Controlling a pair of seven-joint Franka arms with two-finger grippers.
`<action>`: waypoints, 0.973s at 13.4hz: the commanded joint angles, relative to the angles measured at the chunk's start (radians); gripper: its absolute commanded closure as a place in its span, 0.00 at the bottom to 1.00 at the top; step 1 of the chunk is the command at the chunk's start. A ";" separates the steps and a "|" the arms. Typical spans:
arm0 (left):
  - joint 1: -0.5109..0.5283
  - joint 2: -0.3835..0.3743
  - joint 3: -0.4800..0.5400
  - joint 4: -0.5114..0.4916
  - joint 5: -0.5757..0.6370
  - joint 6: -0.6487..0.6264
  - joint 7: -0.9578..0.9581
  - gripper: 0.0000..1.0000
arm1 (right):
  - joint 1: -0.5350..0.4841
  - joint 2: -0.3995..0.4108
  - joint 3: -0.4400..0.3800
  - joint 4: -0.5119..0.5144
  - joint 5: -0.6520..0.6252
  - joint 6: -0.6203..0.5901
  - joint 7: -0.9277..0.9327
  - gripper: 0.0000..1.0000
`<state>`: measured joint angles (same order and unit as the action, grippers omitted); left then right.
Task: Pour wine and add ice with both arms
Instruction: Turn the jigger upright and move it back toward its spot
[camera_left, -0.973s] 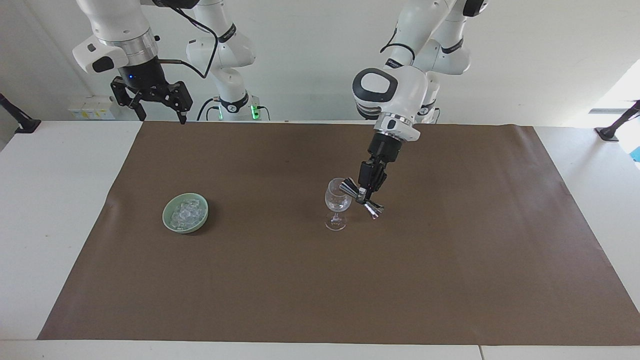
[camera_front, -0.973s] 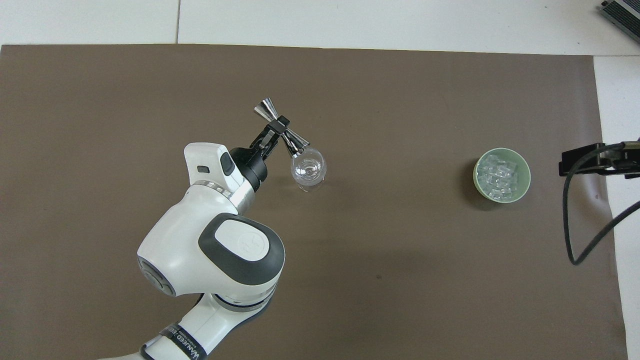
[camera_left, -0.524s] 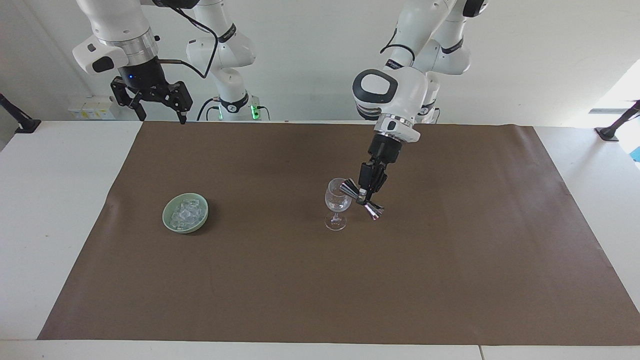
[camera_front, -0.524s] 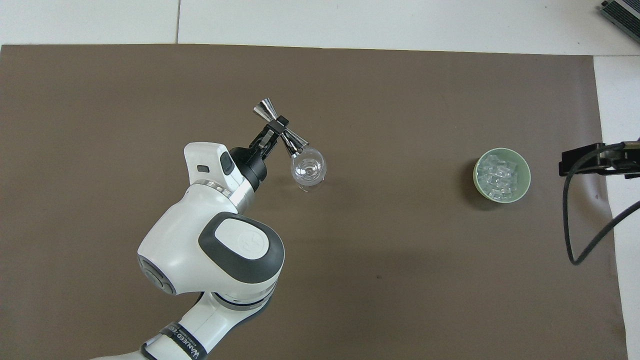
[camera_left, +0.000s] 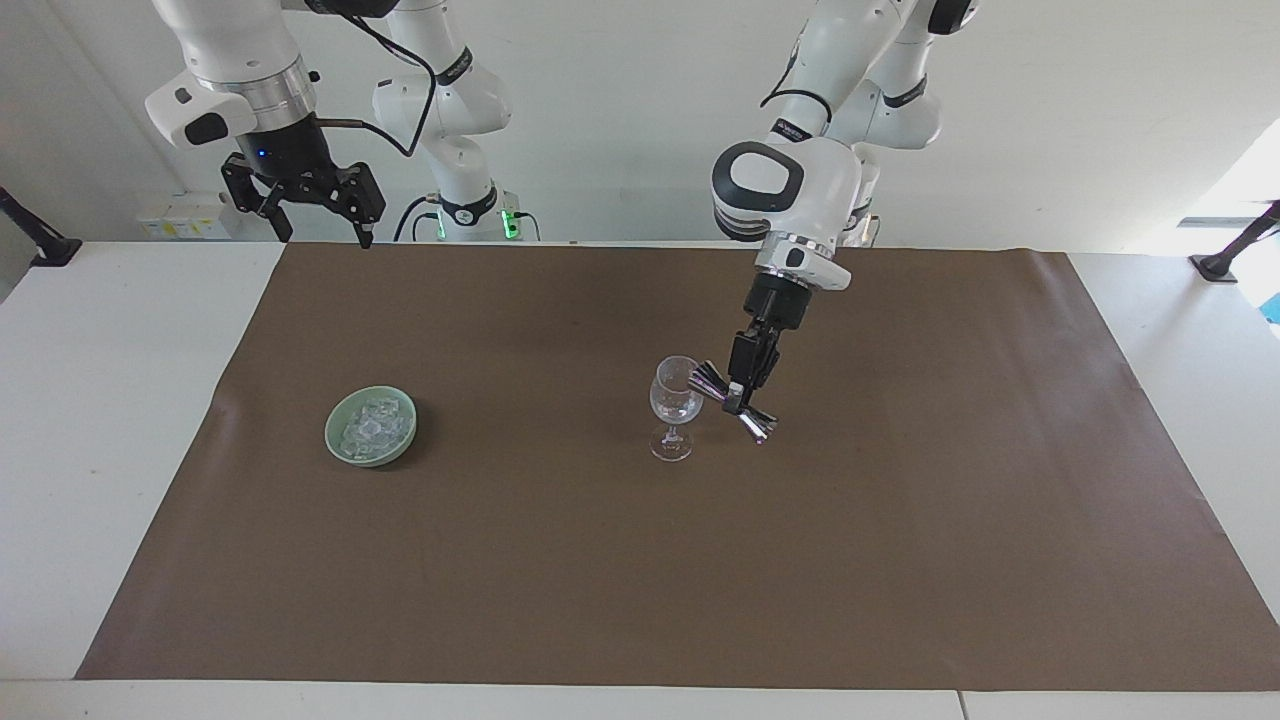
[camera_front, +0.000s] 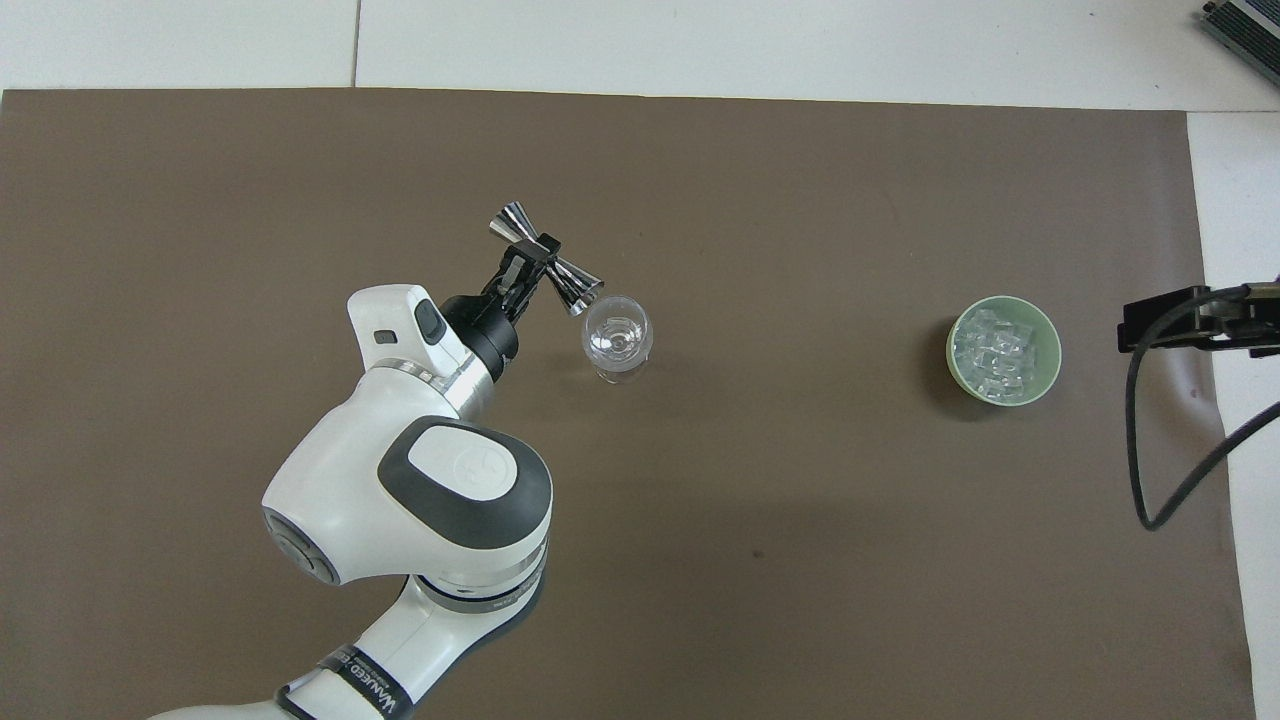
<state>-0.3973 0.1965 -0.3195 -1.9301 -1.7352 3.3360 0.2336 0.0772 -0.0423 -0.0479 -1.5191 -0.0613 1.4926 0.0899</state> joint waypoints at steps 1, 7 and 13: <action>0.026 -0.023 -0.006 -0.001 -0.029 -0.033 -0.112 1.00 | 0.000 -0.016 -0.004 -0.015 0.018 -0.005 -0.015 0.00; 0.090 -0.097 -0.003 -0.058 -0.029 -0.142 -0.604 1.00 | 0.000 -0.016 -0.006 -0.015 0.018 -0.005 -0.013 0.00; 0.253 -0.170 0.000 -0.162 -0.029 -0.341 -0.959 1.00 | -0.008 -0.016 -0.006 -0.015 0.018 -0.008 -0.019 0.00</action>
<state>-0.1967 0.0927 -0.3152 -2.0183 -1.7544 3.0733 -0.6236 0.0754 -0.0423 -0.0496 -1.5191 -0.0613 1.4926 0.0899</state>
